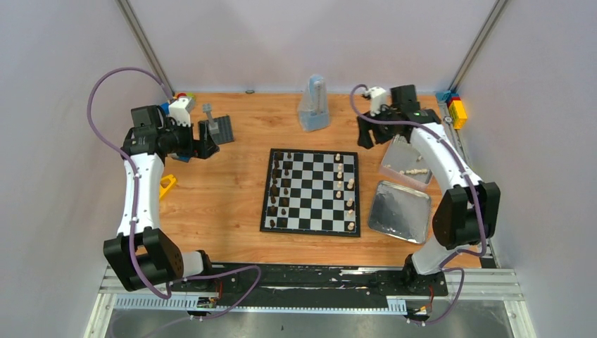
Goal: Set up the chess pieces on the board
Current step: Pick up the chess piece from the storage box.
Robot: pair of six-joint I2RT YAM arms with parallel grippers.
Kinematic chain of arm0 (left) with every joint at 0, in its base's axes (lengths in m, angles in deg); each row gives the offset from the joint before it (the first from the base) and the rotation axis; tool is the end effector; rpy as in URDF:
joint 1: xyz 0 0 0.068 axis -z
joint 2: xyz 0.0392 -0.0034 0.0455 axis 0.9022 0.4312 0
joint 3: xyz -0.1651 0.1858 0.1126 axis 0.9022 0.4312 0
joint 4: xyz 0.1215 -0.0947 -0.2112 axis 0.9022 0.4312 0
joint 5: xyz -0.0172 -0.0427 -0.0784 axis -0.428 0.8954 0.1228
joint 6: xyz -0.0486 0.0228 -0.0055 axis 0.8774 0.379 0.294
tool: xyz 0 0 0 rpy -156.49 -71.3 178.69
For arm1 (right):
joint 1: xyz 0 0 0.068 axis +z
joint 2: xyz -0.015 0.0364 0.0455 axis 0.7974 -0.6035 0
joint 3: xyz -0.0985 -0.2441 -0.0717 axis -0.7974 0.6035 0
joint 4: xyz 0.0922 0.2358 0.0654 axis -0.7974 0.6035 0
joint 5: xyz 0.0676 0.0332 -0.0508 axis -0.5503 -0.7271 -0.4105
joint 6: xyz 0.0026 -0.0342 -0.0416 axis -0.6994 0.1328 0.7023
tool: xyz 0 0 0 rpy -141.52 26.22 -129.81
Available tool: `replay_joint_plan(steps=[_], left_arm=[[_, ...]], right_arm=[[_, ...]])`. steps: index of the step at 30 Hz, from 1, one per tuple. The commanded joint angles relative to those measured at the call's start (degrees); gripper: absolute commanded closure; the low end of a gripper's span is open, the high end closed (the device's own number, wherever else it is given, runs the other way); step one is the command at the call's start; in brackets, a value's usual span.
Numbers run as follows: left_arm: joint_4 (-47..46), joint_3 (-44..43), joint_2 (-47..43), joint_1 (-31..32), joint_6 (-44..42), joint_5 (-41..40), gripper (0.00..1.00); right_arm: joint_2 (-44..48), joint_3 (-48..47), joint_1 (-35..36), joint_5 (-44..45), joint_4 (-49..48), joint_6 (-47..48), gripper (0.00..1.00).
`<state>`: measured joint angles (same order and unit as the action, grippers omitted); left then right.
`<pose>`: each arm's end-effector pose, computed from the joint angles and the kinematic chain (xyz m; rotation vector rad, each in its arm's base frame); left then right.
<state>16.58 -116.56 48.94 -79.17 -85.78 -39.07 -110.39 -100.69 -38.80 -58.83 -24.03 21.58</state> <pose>0.2640 0.0488 0.3400 0.1979 2.2436 -0.4604 0.3459 0.0989 0.3160 -0.8193 2.2949 0.3789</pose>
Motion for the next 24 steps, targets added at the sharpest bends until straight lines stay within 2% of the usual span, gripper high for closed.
replay_joint_plan(steps=[1,6,10,16,24], left_arm=[[-2.02,0.51,-2.33,-0.06,-0.87,5.55,0.01],[-4.07,0.66,-2.01,3.31,-0.62,5.36,0.0],[-5.66,0.43,-1.25,5.24,0.1,6.22,0.0],[-5.74,-0.16,-0.25,7.21,0.19,6.3,0.0],[-6.07,0.69,0.98,7.42,0.39,5.96,0.0]], right_arm=[[6.7,5.46,-9.23,-7.03,-4.39,-4.56,0.36],[7.72,11.75,-13.61,-4.97,-8.49,-7.03,0.36],[5.38,12.97,-18.15,-1.78,-9.59,-9.37,0.36],[3.77,15.35,-20.59,-2.67,-9.0,-6.5,0.38],[-0.01,16.37,-20.59,-4.41,-7.56,-6.11,0.51]])
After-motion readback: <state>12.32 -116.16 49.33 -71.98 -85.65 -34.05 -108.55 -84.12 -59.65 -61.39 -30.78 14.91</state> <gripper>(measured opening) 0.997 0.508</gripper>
